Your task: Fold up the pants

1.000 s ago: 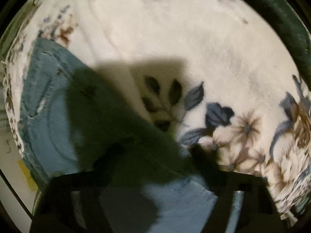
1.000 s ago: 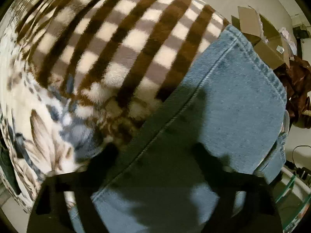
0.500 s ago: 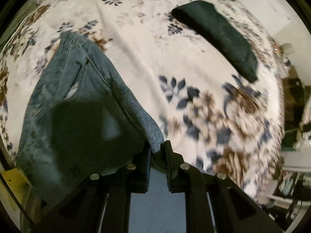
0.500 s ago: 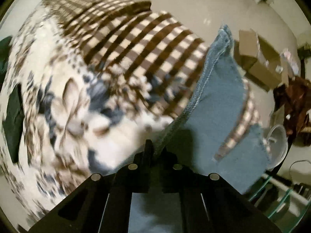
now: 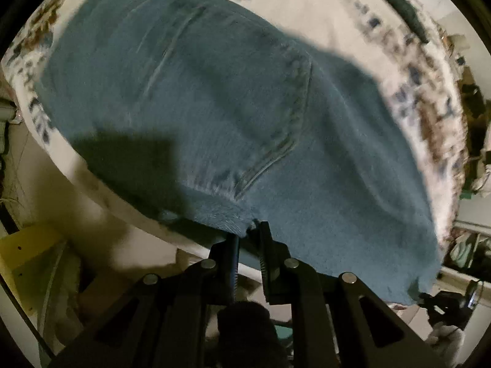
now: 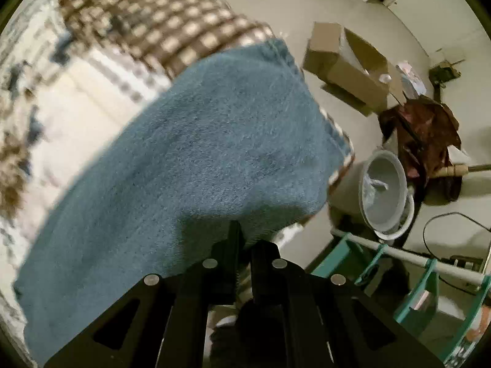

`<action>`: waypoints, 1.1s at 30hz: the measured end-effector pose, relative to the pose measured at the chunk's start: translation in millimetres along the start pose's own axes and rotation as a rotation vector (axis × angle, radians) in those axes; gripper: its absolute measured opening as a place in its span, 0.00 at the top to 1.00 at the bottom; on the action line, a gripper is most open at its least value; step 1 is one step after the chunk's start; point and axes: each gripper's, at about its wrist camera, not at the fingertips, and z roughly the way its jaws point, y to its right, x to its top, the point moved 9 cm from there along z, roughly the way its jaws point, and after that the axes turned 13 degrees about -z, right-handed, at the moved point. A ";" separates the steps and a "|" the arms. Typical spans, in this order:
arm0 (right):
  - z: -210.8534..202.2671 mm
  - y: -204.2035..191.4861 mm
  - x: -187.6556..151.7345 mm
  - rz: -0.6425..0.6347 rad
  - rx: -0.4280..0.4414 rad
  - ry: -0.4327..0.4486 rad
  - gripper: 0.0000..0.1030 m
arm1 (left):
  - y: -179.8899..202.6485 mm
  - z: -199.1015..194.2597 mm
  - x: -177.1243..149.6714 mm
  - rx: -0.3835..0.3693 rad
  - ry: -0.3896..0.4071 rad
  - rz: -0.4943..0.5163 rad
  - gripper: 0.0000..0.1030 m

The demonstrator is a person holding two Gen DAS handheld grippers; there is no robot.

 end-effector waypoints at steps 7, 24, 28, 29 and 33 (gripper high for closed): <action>39.8 -5.6 -22.1 0.043 0.168 -0.058 0.52 | 7.0 16.1 -3.0 0.080 0.021 0.049 0.84; 18.8 149.1 46.0 0.309 0.389 0.166 0.33 | 174.5 10.1 -29.4 0.124 0.096 0.242 0.23; 43.5 138.1 60.6 0.316 0.438 0.095 0.34 | 220.1 45.3 -41.5 0.137 0.091 0.322 0.22; 47.6 132.6 60.8 0.325 0.453 0.073 0.34 | 226.1 57.6 -44.0 0.148 0.078 0.330 0.22; 67.7 111.1 50.3 0.381 0.542 -0.052 0.34 | 233.9 91.3 -44.3 0.192 0.062 0.335 0.12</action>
